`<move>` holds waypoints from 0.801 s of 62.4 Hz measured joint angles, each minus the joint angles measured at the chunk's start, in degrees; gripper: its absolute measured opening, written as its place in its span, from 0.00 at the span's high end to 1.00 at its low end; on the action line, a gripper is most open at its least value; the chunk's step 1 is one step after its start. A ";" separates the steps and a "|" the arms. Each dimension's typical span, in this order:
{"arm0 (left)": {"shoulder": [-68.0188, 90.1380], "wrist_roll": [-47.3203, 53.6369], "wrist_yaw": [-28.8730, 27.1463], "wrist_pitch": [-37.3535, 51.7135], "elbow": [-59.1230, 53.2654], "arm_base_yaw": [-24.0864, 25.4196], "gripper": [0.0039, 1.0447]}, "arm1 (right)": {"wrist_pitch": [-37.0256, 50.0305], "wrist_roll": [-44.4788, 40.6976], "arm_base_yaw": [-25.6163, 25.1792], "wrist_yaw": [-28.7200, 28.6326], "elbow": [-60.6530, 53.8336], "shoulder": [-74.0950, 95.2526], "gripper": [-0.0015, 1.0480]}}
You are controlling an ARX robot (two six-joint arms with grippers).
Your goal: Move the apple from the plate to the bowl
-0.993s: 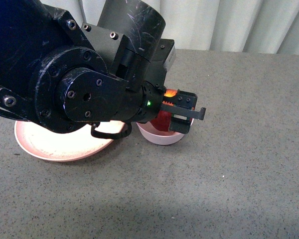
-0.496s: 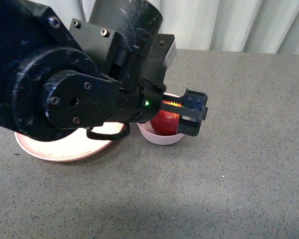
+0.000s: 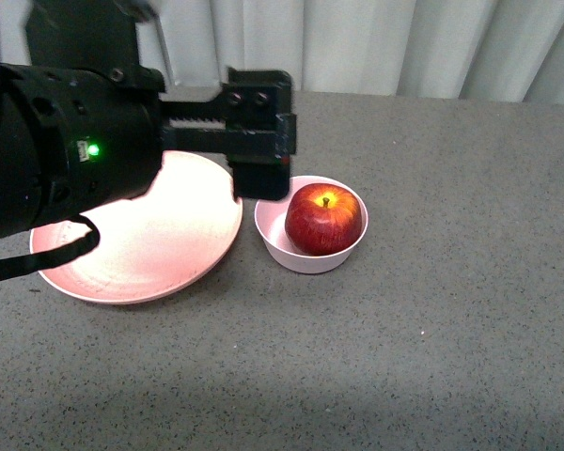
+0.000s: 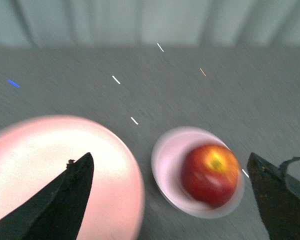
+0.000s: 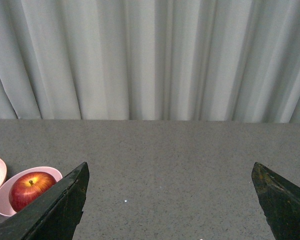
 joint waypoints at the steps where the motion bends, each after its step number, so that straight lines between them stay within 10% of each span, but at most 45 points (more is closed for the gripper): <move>1: 0.39 1.01 -3.63 5.03 -1.44 0.02 0.15 | 0.00 0.00 0.00 0.00 0.00 0.00 0.09; 9: -2.75 7.28 -12.26 25.53 -11.69 4.20 0.39 | -0.02 0.00 0.00 0.07 0.00 0.02 0.09; 31: -24.24 9.25 -3.06 16.98 -23.52 13.86 0.97 | 0.00 0.00 0.00 -0.02 0.00 0.00 0.09; 50: -40.59 9.73 2.91 6.32 -28.98 19.98 0.97 | -0.02 0.00 0.00 -0.04 0.00 0.00 0.09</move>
